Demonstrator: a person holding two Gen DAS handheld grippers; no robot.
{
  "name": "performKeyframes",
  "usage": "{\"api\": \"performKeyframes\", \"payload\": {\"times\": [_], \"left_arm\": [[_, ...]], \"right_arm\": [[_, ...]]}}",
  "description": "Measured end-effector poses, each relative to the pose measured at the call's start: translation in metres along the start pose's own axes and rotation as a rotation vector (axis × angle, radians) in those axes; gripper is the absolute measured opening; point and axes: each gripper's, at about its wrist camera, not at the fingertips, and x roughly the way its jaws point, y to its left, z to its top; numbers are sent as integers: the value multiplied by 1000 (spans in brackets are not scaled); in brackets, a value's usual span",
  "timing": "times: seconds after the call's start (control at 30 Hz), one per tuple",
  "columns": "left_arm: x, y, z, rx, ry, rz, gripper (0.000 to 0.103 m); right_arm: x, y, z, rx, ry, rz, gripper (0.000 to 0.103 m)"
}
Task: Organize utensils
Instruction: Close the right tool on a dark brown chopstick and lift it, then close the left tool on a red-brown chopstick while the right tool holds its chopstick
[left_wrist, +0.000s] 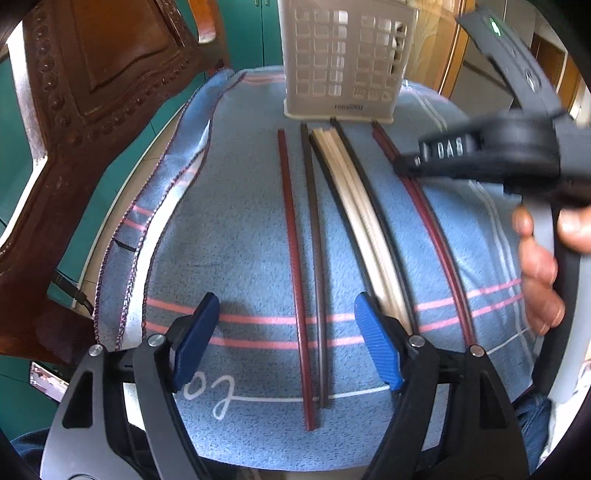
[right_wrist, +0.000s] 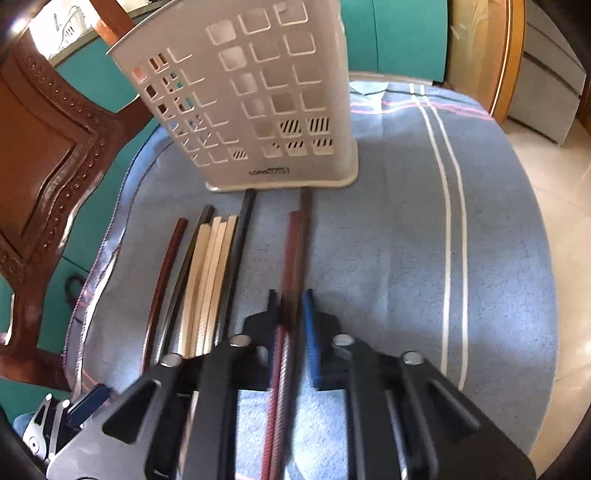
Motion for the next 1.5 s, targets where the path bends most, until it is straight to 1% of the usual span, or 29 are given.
{"api": "performKeyframes", "payload": {"times": [0.07,0.1,0.13,0.17,0.2,0.23,0.27,0.3,0.37,0.4,0.47,0.5,0.53,0.57,0.6,0.63,0.67,0.77,0.83,0.9,0.97,1.03,1.17,1.27,1.4,1.5], "left_arm": [[-10,5,6,-21,-45,-24,76],[-16,8,13,-26,-65,-39,76],[-19,11,22,-28,-67,-53,72],[-20,13,27,-27,-60,-60,68],[-20,14,39,-22,-41,-73,58],[-19,15,48,-15,-21,-84,51],[-17,15,58,-4,2,-94,49],[-14,14,72,16,20,-99,48],[-2,11,97,63,31,-92,48],[4,9,103,79,38,-81,48],[21,10,115,83,69,-69,48],[30,11,119,66,85,-81,48],[37,13,121,55,94,-85,45],[44,14,121,49,100,-71,43],[53,16,123,41,106,-28,38],[59,17,124,30,112,-6,31],[68,18,127,15,127,-9,29],[80,17,129,-10,150,-49,29],[85,13,129,-3,155,-40,29],[90,11,129,0,160,-30,29],[91,11,131,-3,157,-31,29],[94,12,130,-1,149,-29,29],[100,15,130,18,131,-14,29],[102,16,134,17,128,-9,30],[101,14,134,10,121,19,38],[101,16,133,-2,117,16,38]], "right_arm": [[-4,-3,-1,2,0,-17,12],[-8,-8,-2,17,-5,-24,7],[-9,-13,-1,30,-10,-31,8],[-12,-19,-1,55,-10,-41,7],[-17,-28,-1,84,-11,-38,7],[-19,-34,0,104,-10,-33,6],[-22,-41,0,123,-13,-30,5],[-25,-47,0,138,-20,-29,2],[-30,-53,1,148,-33,-29,1],[-32,-56,1,152,-37,-24,1],[-32,-57,3,159,-35,-18,1],[-32,-59,3,161,-36,-12,1],[-32,-60,4,162,-41,-7,1],[-32,-60,4,160,-45,-5,2],[-32,-61,4,156,-54,-4,2],[-32,-63,6,149,-61,-1,2],[-28,-61,7,141,-64,-5,2],[-18,-60,11,125,-55,-8,2],[-14,-61,13,125,-53,-16,2],[-12,-60,15,120,-56,-14,5],[-11,-58,16,110,-64,-20,16],[-8,-55,16,100,-64,-30,18],[-1,-51,17,72,-60,-23,18],[4,-43,20,38,-55,-66,18],[12,-32,29,-19,-47,-138,19],[16,-27,33,-45,-43,-175,19]]}}
